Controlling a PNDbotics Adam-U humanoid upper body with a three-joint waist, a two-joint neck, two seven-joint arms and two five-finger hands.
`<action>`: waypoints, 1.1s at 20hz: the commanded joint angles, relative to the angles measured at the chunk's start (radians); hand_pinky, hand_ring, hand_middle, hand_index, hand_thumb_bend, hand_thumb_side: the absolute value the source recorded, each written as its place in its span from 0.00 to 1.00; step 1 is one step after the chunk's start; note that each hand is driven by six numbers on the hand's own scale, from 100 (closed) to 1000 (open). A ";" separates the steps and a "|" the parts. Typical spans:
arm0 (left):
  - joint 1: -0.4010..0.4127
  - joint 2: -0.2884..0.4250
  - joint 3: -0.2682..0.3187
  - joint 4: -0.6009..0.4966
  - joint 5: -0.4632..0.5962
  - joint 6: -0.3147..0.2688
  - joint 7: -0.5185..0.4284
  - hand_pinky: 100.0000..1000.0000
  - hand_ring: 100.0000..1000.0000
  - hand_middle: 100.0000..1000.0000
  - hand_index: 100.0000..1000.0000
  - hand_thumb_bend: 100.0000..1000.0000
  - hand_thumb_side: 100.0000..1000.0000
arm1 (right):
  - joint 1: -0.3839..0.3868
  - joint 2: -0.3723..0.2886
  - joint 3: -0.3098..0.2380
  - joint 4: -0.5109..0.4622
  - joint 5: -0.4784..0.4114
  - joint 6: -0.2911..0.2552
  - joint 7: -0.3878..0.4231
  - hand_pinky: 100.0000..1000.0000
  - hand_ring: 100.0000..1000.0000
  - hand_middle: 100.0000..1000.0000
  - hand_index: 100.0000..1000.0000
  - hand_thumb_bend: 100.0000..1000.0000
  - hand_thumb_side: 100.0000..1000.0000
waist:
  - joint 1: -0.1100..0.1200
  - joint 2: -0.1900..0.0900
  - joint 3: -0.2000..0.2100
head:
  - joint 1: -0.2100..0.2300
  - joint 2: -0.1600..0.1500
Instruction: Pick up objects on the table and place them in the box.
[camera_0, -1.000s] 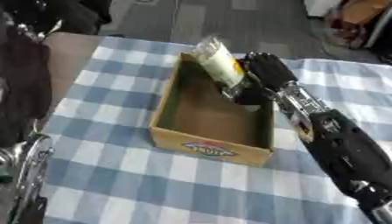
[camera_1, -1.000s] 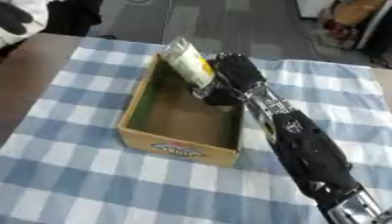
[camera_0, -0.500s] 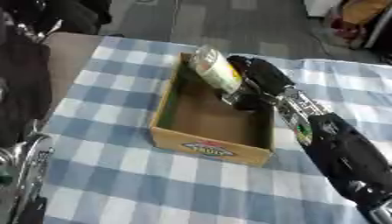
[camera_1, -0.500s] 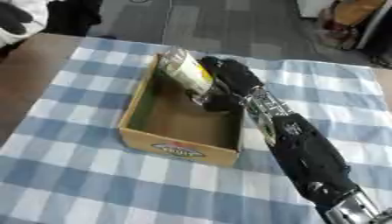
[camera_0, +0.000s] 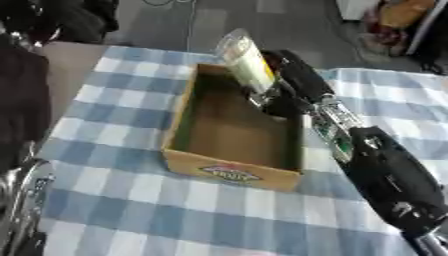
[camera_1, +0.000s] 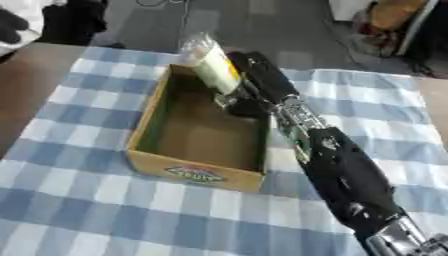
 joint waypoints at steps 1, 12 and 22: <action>-0.006 0.013 0.002 -0.017 0.002 -0.001 0.001 0.53 0.38 0.52 0.68 0.27 0.82 | -0.031 -0.014 0.000 -0.041 -0.018 0.009 0.011 1.00 0.90 0.90 0.96 0.46 1.00 | 0.005 -0.021 -0.003 | -0.016 -0.011; -0.008 0.011 0.003 -0.017 0.001 -0.002 0.002 0.53 0.38 0.52 0.68 0.27 0.82 | -0.021 -0.011 0.016 -0.058 -0.087 -0.034 0.142 0.99 0.88 0.90 1.00 0.72 1.00 | 0.004 -0.020 0.000 | -0.017 -0.015; 0.001 0.025 0.011 -0.017 -0.008 0.001 0.011 0.53 0.38 0.52 0.68 0.28 0.82 | 0.038 -0.121 0.043 -0.301 -0.311 -0.041 0.084 0.80 0.73 0.73 0.91 0.50 1.00 | -0.004 -0.033 -0.020 | 0.013 -0.010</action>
